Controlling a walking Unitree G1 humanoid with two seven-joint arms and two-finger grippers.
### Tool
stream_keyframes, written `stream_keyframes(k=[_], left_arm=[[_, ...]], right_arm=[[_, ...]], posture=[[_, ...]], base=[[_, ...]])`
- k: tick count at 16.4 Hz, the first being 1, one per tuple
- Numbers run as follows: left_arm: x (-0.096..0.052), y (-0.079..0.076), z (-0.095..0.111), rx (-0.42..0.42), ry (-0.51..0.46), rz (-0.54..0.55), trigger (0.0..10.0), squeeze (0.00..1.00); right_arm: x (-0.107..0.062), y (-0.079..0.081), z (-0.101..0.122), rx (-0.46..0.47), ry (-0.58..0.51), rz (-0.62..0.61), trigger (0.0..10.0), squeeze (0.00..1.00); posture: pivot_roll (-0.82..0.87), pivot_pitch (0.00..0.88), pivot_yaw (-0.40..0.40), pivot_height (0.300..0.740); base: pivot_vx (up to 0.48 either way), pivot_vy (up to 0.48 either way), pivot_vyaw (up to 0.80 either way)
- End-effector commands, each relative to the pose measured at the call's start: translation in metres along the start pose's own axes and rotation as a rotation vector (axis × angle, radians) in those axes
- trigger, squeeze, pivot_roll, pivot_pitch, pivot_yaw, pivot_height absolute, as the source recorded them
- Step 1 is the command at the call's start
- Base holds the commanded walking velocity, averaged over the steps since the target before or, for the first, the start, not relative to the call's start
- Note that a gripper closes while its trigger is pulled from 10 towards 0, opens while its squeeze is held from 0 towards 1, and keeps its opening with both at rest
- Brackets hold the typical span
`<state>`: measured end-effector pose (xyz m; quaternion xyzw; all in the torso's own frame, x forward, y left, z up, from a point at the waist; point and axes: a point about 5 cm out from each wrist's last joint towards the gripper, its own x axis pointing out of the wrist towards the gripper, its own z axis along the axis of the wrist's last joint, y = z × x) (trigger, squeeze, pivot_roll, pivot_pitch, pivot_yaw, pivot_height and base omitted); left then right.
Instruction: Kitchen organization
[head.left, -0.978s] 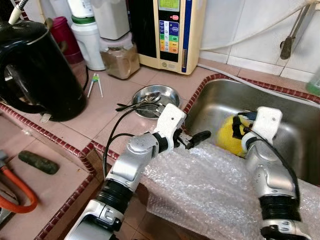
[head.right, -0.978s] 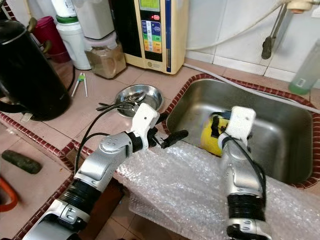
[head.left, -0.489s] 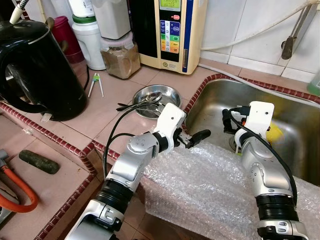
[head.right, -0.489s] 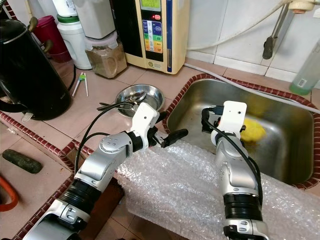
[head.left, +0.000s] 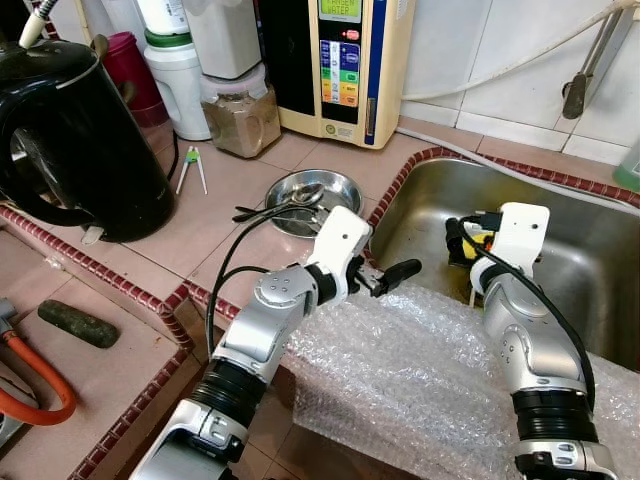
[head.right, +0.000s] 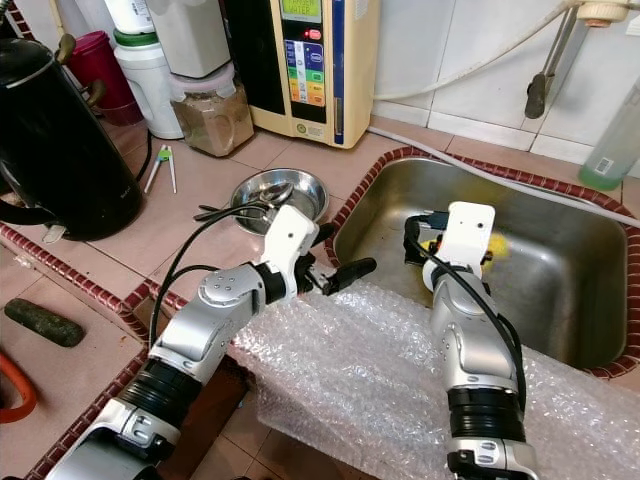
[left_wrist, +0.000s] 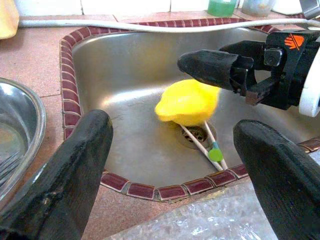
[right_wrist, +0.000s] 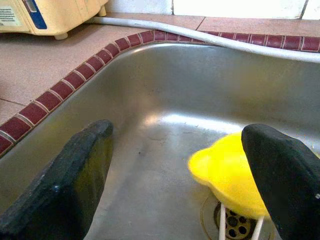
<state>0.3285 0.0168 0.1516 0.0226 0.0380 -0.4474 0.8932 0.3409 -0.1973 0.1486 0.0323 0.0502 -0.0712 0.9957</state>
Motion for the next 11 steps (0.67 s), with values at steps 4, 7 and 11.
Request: stream_keyframes(k=[4, 7, 11], left_arm=[[-0.053, 0.063, 0.025, 0.109, -0.284, 0.633, 10.0, 1.00], [-0.051, 0.062, 0.024, 0.100, -0.282, 0.610, 10.0, 1.00], [-0.051, 0.058, 0.028, 0.139, -0.323, 0.633, 10.0, 1.00]], right_arm=[[-0.053, 0.030, 0.019, -0.173, -0.284, 0.172, 10.0, 0.00], [-0.052, 0.025, 0.021, -0.189, -0.297, 0.128, 10.0, 0.00], [-0.058, 0.024, 0.022, -0.203, -0.306, 0.115, 10.0, 0.00]], posture=[[-0.13, 0.075, 0.076, 0.740], [-0.12, 0.072, 0.079, 0.740], [-0.12, 0.069, 0.081, 0.740]], base=[[0.000, 0.000, 0.00], [0.000, 0.000, 0.00], [0.000, 0.000, 0.00]])
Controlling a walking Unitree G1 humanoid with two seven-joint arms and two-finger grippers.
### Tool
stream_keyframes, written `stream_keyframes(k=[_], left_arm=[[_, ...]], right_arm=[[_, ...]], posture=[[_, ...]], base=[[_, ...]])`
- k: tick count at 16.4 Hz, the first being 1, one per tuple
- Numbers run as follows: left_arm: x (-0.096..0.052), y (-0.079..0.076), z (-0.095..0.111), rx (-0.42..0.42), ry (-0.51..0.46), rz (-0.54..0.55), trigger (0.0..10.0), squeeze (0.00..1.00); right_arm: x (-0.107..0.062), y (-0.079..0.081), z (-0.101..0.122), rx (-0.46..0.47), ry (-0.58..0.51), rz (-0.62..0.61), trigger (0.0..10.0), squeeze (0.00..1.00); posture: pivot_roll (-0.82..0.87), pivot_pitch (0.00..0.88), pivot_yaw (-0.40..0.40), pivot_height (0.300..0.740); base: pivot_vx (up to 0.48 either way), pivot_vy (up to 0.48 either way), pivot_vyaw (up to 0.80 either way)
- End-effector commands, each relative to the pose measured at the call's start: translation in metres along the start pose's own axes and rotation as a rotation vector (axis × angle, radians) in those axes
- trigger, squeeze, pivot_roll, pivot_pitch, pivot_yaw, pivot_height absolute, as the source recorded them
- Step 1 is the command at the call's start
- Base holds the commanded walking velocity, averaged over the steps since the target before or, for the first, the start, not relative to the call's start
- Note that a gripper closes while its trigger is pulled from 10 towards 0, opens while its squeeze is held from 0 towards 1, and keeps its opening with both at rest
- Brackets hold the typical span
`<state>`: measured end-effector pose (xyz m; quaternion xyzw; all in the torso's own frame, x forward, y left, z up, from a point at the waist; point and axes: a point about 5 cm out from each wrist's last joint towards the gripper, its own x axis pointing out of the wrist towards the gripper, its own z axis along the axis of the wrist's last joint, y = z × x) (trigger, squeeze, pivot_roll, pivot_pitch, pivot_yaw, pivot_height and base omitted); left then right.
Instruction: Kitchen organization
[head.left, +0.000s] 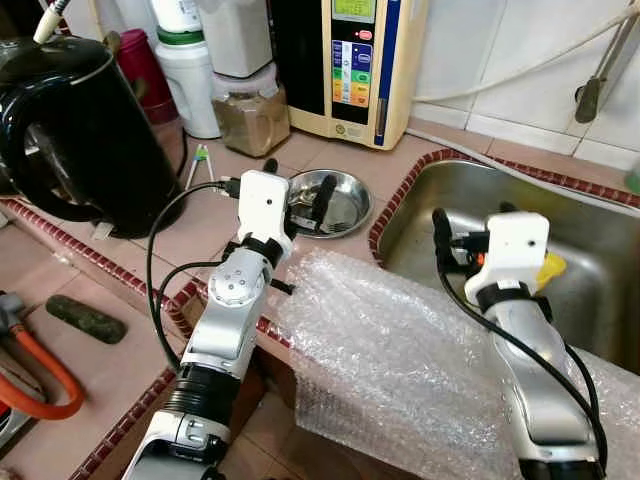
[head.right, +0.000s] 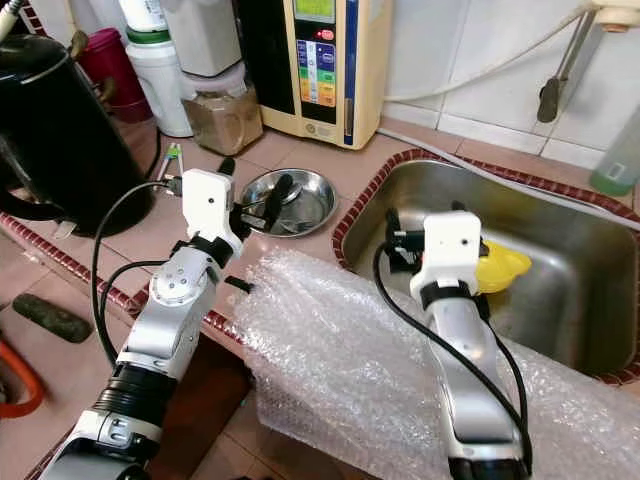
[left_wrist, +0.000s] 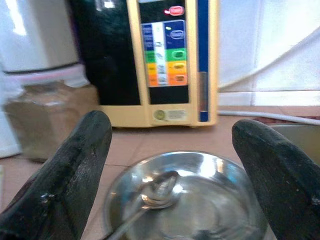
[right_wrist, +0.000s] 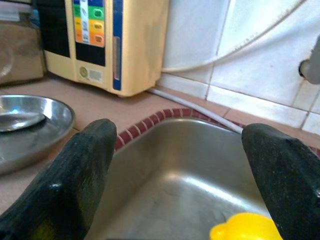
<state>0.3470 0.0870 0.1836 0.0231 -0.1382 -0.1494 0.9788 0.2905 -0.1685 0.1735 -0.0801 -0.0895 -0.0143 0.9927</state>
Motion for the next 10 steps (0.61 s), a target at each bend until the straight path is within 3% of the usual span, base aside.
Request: stream_keyframes(k=[1, 2, 3, 6, 8, 10], left_arm=[[-0.006, 0.015, 0.000, 0.041, -0.007, 0.090, 10.0, 1.00], [-0.010, 0.022, -0.002, 0.036, -0.001, 0.138, 10.0, 0.73], [-0.013, 0.028, -0.003, 0.042, 0.002, 0.172, 10.0, 0.00], [-0.035, 0.054, -0.022, 0.025, 0.096, 0.327, 10.0, 0.00], [-0.038, 0.052, -0.031, -0.017, 0.149, 0.335, 10.0, 0.00], [-0.037, 0.045, -0.043, -0.118, 0.223, 0.327, 10.0, 0.00]], right_arm=[[-0.001, 0.001, 0.005, -0.011, -0.018, 0.001, 10.0, 0.00], [-0.002, 0.001, 0.006, -0.015, -0.021, 0.001, 10.0, 0.00], [-0.002, 0.002, 0.006, -0.024, -0.027, 0.002, 10.0, 0.00], [-0.011, 0.014, 0.006, -0.086, -0.045, 0.098, 10.0, 0.00], [-0.014, 0.021, 0.004, -0.049, -0.026, 0.163, 10.0, 0.00], [-0.019, 0.030, 0.004, -0.058, -0.045, 0.238, 10.0, 0.00]], posture=[[-0.12, 0.070, 0.081, 0.740], [-0.12, 0.070, 0.081, 0.740], [-0.12, 0.073, 0.078, 0.740], [-0.11, 0.081, 0.064, 0.740], [-0.11, 0.084, 0.058, 0.740], [-0.11, 0.084, 0.055, 0.740]], base=[[0.000, 0.000, 0.00], [0.000, 0.000, 0.00], [0.000, 0.000, 0.00], [0.000, 0.000, 0.00], [0.000, 0.000, 0.00], [0.000, 0.000, 0.00]])
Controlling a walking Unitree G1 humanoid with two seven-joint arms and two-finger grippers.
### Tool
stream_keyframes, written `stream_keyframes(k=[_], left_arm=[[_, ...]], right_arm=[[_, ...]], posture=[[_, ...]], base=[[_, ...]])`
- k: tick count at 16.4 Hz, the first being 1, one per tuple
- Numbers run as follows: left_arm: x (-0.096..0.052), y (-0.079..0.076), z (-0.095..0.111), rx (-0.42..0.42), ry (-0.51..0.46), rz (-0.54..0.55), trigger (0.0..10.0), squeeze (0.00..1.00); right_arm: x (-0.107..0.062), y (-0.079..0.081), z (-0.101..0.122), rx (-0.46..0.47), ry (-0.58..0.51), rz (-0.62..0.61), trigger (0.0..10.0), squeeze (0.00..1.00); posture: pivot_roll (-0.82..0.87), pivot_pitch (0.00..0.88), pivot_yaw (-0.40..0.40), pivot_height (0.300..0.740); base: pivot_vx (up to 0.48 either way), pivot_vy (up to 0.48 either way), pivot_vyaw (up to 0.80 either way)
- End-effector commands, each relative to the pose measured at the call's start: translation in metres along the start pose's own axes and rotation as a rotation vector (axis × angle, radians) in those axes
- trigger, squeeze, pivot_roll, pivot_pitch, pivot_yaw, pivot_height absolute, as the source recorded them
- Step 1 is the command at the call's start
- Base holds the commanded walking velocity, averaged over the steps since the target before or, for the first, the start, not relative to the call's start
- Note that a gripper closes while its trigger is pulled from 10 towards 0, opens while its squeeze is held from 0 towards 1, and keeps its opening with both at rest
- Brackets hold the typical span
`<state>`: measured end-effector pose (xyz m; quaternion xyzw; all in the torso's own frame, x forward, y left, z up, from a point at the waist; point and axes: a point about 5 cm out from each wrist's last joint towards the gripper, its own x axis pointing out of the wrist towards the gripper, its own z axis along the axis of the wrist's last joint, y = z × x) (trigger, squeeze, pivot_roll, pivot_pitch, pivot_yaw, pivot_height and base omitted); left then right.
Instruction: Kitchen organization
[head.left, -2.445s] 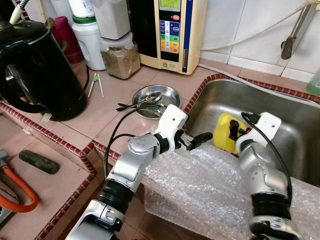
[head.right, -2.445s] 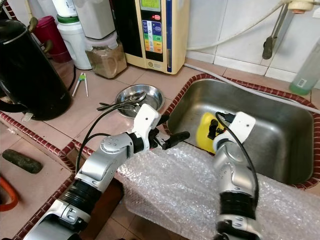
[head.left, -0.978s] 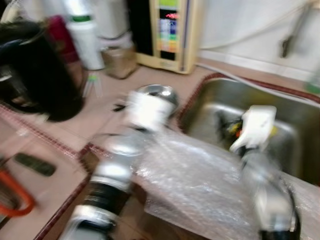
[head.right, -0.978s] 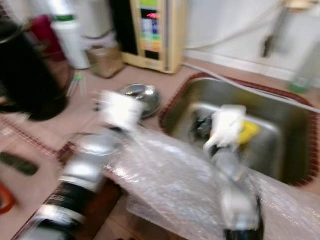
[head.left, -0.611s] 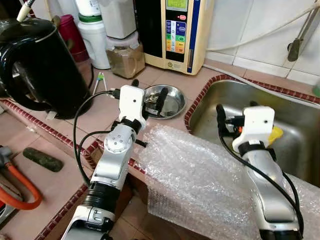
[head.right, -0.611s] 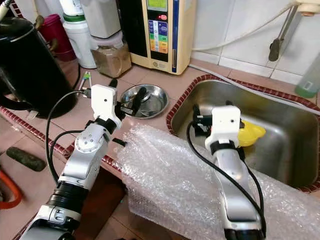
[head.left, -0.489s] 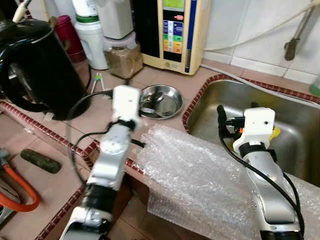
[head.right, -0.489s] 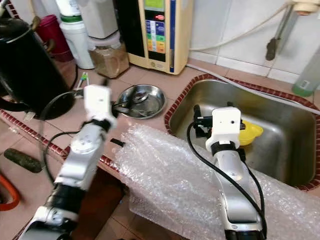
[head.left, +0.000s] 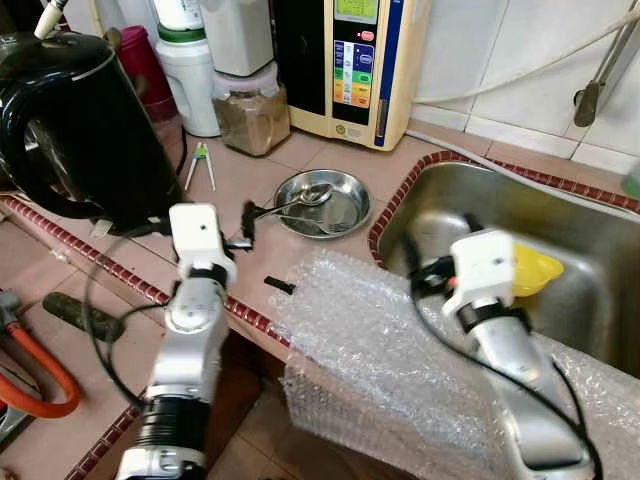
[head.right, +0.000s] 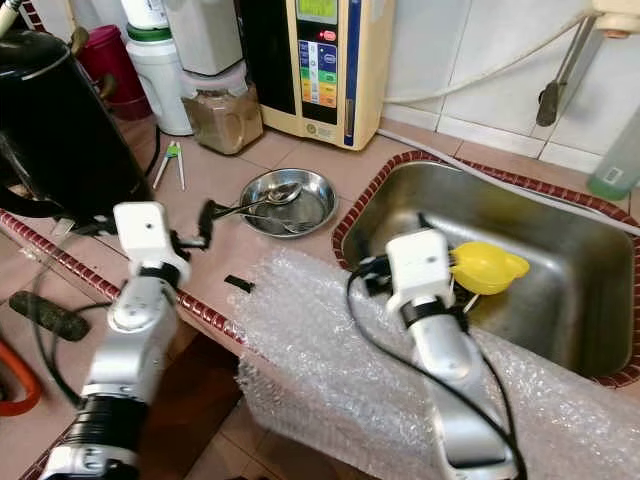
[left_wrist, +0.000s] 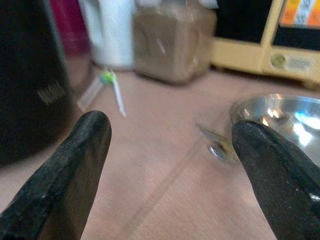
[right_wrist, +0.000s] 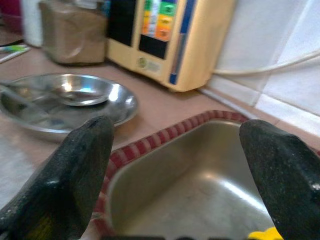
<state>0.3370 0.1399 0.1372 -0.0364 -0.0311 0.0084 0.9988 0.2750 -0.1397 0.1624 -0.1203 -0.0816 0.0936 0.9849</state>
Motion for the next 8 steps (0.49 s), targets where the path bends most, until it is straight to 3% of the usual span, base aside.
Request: stream_keyframes(k=[1, 4, 5, 8], left_arm=[[0.003, -0.004, -0.002, -0.024, 0.023, -0.022, 10.0, 0.00], [0.008, -0.013, 0.000, -0.084, 0.024, -0.064, 10.0, 0.00], [0.011, -0.016, 0.002, -0.117, 0.022, -0.073, 4.4, 0.00], [0.017, -0.018, 0.004, -0.172, 0.017, -0.079, 0.0, 0.00]], right_arm=[[-0.002, 0.006, 0.008, -0.017, -0.044, 0.032, 10.0, 0.00], [-0.006, 0.010, 0.007, 0.038, -0.018, 0.041, 10.0, 0.00], [-0.007, 0.011, 0.009, 0.060, -0.018, 0.059, 10.0, 0.00], [-0.011, 0.014, 0.008, 0.072, -0.020, 0.081, 10.0, 0.00]], posture=[[-0.12, 0.084, 0.056, 0.740], [-0.12, 0.085, 0.058, 0.740], [-0.13, 0.085, 0.061, 0.740], [-0.13, 0.085, 0.063, 0.740]], base=[[0.000, 0.000, 0.00], [0.000, 0.000, 0.00], [0.000, 0.000, 0.00], [0.000, 0.000, 0.00]])
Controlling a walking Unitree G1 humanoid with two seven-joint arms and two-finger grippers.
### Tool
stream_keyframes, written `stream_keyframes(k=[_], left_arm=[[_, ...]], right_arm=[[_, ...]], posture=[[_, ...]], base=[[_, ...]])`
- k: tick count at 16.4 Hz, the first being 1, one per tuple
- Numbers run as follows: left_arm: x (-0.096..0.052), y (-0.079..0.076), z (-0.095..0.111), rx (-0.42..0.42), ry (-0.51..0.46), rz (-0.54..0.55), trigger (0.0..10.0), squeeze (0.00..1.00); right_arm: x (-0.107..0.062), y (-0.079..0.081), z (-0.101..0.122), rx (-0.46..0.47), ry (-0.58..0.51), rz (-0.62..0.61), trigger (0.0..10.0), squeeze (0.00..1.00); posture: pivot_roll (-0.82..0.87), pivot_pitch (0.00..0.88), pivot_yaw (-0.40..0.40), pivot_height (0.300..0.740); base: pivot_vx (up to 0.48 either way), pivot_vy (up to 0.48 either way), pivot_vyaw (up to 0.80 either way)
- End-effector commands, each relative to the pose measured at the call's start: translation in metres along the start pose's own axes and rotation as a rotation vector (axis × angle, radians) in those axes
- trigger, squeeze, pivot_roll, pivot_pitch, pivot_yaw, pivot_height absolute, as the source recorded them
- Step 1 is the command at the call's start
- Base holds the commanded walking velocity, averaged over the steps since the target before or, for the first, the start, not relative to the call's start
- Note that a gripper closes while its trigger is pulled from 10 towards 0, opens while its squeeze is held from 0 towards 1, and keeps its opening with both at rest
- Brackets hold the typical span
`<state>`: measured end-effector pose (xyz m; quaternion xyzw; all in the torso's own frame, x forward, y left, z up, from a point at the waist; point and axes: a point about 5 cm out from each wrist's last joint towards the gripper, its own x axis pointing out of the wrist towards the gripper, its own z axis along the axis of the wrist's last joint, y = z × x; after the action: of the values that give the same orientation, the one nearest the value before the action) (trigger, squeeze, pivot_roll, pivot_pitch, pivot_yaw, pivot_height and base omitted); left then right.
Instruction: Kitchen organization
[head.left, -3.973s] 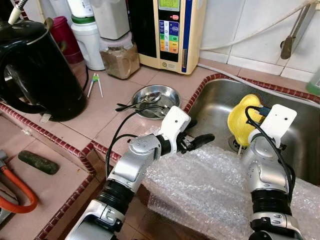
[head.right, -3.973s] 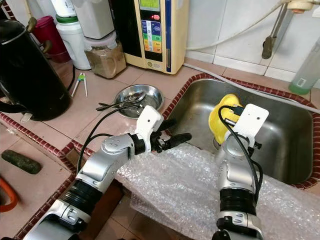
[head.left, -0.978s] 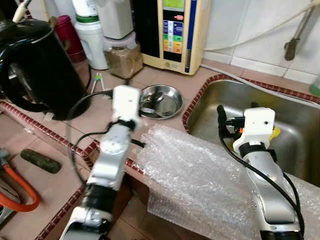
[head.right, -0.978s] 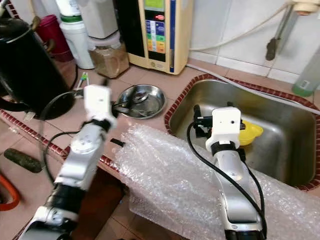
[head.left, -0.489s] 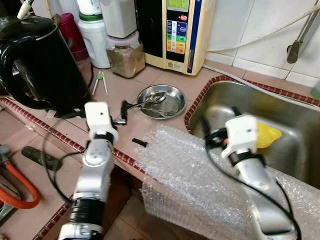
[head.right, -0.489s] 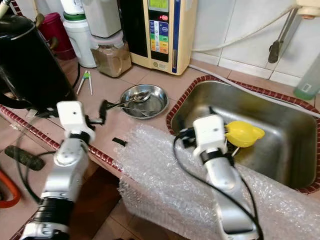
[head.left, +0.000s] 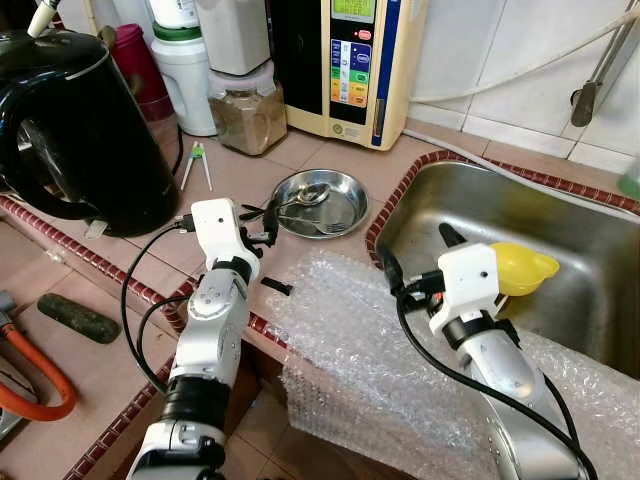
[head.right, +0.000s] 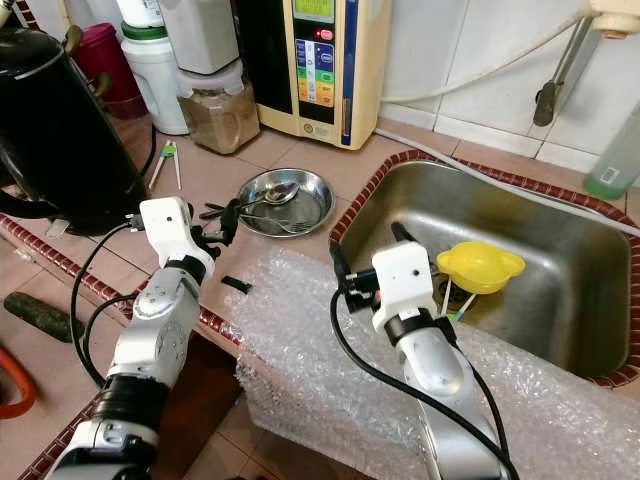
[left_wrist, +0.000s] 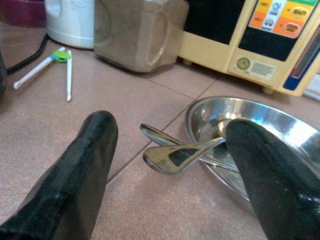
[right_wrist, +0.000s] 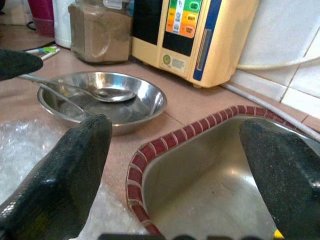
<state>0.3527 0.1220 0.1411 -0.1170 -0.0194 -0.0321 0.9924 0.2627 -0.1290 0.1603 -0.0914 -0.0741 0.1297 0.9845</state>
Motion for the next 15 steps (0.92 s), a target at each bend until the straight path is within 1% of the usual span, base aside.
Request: stream_keyframes(k=[1, 3, 5, 6, 7, 10, 12, 14, 15], left_arm=[[0.003, 0.000, 0.000, -0.047, 0.005, 0.004, 0.0, 0.00], [0.004, 0.001, 0.000, -0.067, 0.012, 0.014, 0.0, 0.00], [0.005, 0.001, 0.000, -0.072, 0.008, 0.011, 0.0, 0.00], [0.006, 0.001, 0.000, -0.087, 0.009, 0.010, 0.0, 0.00], [0.006, 0.001, 0.000, -0.098, 0.011, 0.012, 0.0, 0.00], [0.008, 0.001, -0.002, -0.177, 0.031, 0.007, 0.0, 0.00], [0.010, 0.000, 0.000, -0.205, 0.029, -0.004, 0.0, 0.00], [0.012, 0.000, -0.001, -0.248, 0.047, -0.012, 0.0, 0.00], [0.012, 0.000, -0.001, -0.252, 0.050, -0.006, 0.0, 0.00]], right_arm=[[-0.002, 0.001, 0.006, 0.008, -0.019, 0.013, 10.0, 0.00], [-0.002, 0.001, 0.007, -0.001, -0.027, 0.003, 10.0, 0.00], [-0.001, 0.002, 0.008, 0.026, -0.036, 0.024, 10.0, 0.00], [-0.002, 0.001, 0.007, 0.052, -0.031, 0.039, 10.0, 0.00], [-0.002, 0.002, 0.007, 0.056, -0.030, 0.050, 10.0, 0.00], [-0.003, 0.005, 0.004, 0.038, -0.006, 0.065, 10.0, 0.00], [-0.004, 0.009, 0.002, 0.038, 0.003, 0.084, 10.0, 0.00], [-0.005, 0.013, 0.001, 0.033, 0.011, 0.110, 10.0, 0.00], [-0.005, 0.014, 0.001, 0.031, 0.011, 0.111, 10.0, 0.00]], posture=[[-0.13, 0.085, 0.063, 0.740], [-0.13, 0.085, 0.063, 0.740], [-0.14, 0.082, 0.066, 0.740], [-0.14, 0.081, 0.064, 0.740], [-0.14, 0.081, 0.064, 0.740], [-0.14, 0.078, 0.066, 0.740], [-0.14, 0.077, 0.069, 0.740], [-0.14, 0.077, 0.073, 0.740], [-0.14, 0.077, 0.075, 0.740]], base=[[0.000, 0.000, 0.00], [0.000, 0.000, 0.00], [0.000, 0.000, 0.00], [0.000, 0.000, 0.00], [0.000, 0.000, 0.00], [0.000, 0.000, 0.00], [0.000, 0.000, 0.00], [0.000, 0.000, 0.00], [0.000, 0.000, 0.00]])
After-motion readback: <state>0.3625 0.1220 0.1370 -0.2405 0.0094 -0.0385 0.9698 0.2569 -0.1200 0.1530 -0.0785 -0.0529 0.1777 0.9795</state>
